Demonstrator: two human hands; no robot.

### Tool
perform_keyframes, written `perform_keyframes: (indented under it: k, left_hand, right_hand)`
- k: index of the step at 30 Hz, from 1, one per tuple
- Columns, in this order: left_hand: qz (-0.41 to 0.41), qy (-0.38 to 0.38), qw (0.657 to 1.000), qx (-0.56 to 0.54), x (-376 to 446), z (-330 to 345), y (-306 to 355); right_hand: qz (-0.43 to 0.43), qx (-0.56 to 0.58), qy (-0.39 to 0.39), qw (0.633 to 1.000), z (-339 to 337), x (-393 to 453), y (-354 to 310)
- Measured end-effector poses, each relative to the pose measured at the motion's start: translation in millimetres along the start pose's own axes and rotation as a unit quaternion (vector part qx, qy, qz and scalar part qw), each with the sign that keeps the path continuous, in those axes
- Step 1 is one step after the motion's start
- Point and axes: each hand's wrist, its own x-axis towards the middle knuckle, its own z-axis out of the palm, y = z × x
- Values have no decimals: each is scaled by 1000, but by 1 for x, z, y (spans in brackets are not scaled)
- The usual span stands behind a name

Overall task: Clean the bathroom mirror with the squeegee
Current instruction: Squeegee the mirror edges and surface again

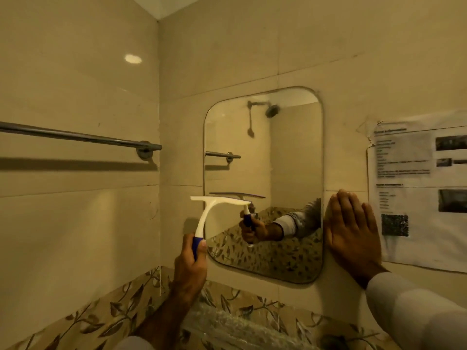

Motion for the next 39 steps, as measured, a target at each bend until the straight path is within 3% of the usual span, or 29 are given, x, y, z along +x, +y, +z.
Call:
perform_keyframes:
  k: [4,10,20,33,39]
  left_hand:
    - [50,-7,997,-50,45,8,39]
    - [121,9,989,-89,102,25,91]
    - [226,5,970,-88,142,60,141]
    - [375,-69,924,-8,204,56,180]
    - [421,-96,898,83,228,52,188]
  right_hand:
    - [-8,-3,32,999,-24,47,-1]
    - [30,-11,7,999,-29,119,-8]
    - [21,-18,37,999,-3,123,-4]
    - [15,2,42,999,-1,122,-3]
    - [18,-3,46,999,0,122,-2]
